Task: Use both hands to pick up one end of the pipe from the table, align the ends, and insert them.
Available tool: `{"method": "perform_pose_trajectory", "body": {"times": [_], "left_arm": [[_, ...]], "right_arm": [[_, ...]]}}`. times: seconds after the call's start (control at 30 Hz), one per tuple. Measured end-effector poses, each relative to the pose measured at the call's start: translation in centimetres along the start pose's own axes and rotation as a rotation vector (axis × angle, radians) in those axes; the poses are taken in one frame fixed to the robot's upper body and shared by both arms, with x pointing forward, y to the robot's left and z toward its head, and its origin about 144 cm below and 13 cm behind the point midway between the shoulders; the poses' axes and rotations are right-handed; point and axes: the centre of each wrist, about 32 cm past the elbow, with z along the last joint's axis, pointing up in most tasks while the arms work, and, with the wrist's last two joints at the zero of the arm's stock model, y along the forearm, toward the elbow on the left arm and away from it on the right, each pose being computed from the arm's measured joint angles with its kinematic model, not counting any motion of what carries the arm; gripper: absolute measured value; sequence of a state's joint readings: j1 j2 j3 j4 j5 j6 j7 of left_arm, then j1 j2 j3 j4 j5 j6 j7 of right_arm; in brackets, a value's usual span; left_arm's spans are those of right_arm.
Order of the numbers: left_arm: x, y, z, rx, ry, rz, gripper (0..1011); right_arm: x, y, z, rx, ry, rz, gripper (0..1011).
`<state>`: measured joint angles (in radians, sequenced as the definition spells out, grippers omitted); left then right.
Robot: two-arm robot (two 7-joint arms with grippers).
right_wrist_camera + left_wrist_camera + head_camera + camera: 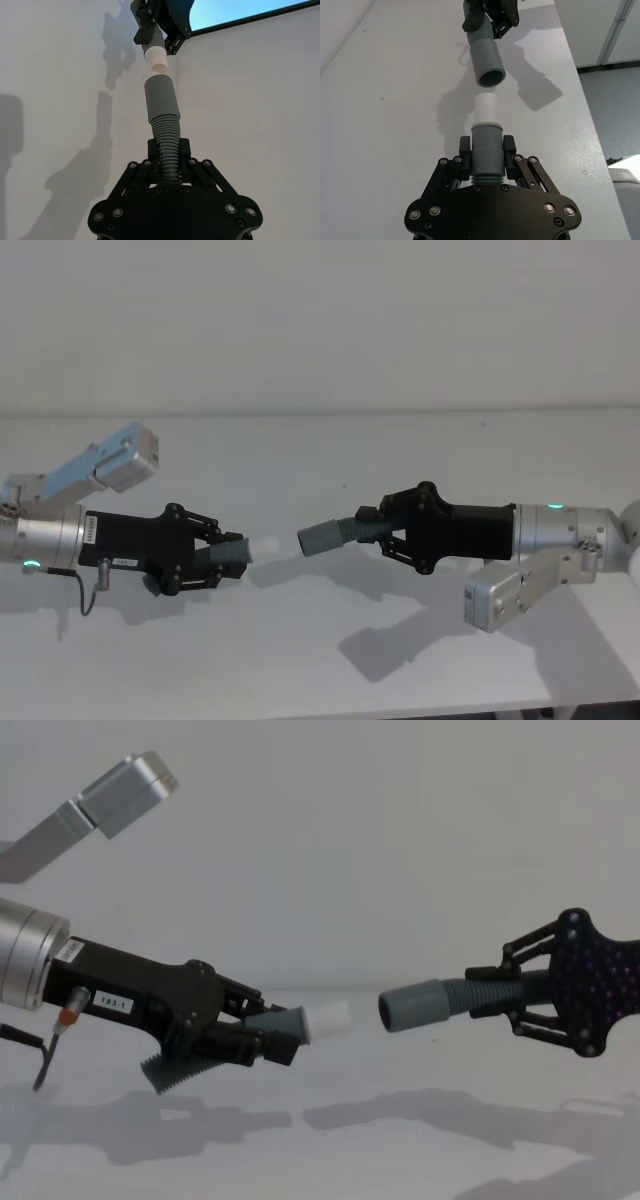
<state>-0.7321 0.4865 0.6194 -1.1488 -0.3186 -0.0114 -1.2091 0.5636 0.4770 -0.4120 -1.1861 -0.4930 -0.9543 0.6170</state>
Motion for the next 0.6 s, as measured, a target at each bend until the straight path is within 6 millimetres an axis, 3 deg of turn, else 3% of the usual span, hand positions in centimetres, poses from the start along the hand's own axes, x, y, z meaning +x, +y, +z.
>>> {"method": "perform_pose_trajectory", "body": {"times": [0.6], "left_arm": [[0.03,-0.14,-0.07,-0.004,0.002,-0.001,354]], "right_arm": [[-0.20,0.36,-0.16,-0.027,0.007,-0.008,204]]}}
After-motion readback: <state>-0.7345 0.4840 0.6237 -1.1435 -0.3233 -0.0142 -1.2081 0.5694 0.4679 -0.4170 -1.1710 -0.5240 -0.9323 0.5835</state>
